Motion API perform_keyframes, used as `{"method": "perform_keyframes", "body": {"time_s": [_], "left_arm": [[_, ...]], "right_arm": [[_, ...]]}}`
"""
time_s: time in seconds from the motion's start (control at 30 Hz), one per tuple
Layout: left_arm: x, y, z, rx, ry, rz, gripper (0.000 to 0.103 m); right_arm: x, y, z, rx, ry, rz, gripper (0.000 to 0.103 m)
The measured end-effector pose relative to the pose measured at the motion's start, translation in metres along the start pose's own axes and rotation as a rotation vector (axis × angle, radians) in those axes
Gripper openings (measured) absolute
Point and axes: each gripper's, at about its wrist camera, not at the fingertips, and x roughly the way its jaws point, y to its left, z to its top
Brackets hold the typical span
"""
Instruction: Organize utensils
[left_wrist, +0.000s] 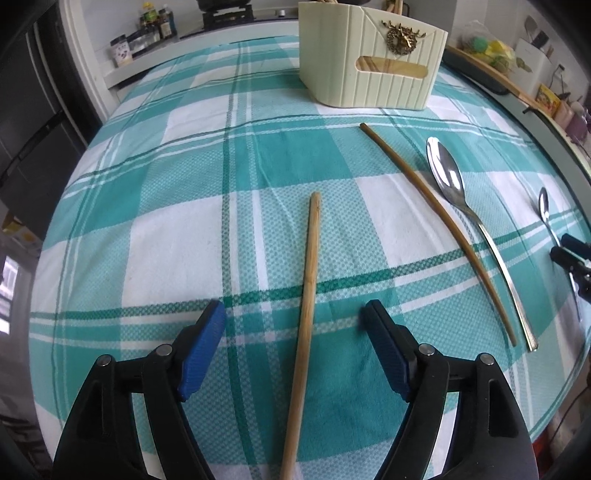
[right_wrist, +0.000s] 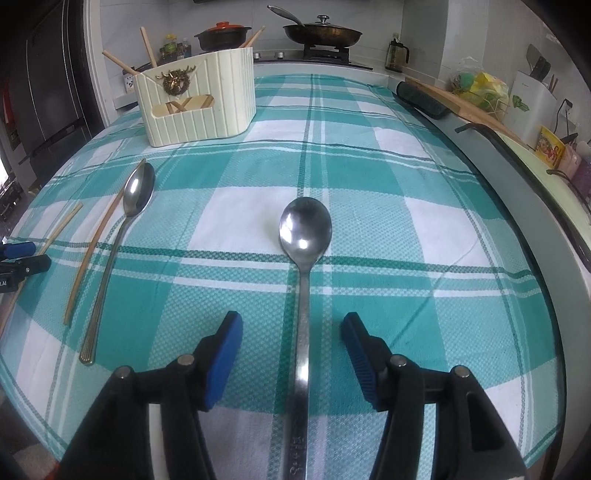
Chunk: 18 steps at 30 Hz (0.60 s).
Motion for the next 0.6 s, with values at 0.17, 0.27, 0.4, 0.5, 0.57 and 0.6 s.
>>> {"method": "perform_keyframes", "body": {"time_s": [0.17, 0.27, 0.4, 0.5, 0.57, 0.6], "left_arm": [[0.012, -0.003, 0.025, 0.001, 0.019, -0.008, 0.069], [0.015, -0.007, 0.034, -0.001, 0.016, -0.025, 0.049], [0.015, -0.013, 0.037, 0.019, -0.005, 0.006, 0.005], [0.011, -0.012, 0.035, 0.007, -0.018, 0.012, 0.005], [0.004, -0.009, 0.034, -0.022, -0.035, -0.003, 0.005], [-0.002, -0.008, 0.033, -0.034, -0.051, -0.011, 0.005]], "right_arm": [[0.020, -0.002, 0.026, -0.010, 0.000, 0.012, 0.059], [0.033, -0.002, 0.042, -0.001, 0.002, 0.015, 0.060], [0.038, -0.004, 0.050, 0.013, -0.027, -0.011, 0.036], [0.035, -0.009, 0.049, 0.033, -0.044, -0.006, 0.036], [0.029, -0.012, 0.048, 0.048, -0.064, 0.005, 0.036], [0.022, -0.013, 0.048, 0.056, -0.080, 0.016, 0.036]]}}
